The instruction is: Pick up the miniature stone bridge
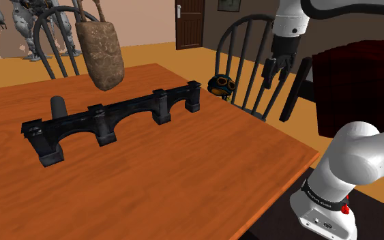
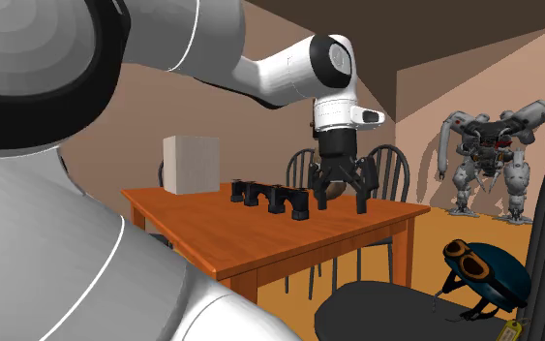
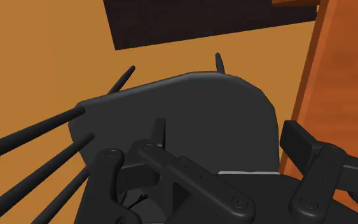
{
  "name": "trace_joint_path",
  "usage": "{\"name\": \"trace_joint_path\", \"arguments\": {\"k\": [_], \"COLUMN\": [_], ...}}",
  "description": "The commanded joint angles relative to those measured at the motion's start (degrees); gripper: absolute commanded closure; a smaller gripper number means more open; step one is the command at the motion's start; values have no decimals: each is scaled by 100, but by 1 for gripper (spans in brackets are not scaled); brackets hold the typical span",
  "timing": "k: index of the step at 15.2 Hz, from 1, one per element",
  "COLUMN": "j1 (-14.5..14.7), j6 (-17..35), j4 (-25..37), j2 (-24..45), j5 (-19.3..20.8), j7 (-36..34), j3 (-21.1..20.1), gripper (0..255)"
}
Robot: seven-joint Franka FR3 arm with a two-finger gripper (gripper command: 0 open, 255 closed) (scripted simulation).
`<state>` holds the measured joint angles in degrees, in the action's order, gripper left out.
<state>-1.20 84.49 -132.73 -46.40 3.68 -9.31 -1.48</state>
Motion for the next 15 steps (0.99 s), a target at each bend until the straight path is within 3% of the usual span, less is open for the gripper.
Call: {"name": "trace_joint_path", "arguments": {"k": [1,15], "j1": [0,958], "j6": [0,853], "j4": [0,1960], "j2": [0,2614], "j5": [0,-179], "j7": [0,1760], "j3": [0,-248], "gripper": [0,0]}}
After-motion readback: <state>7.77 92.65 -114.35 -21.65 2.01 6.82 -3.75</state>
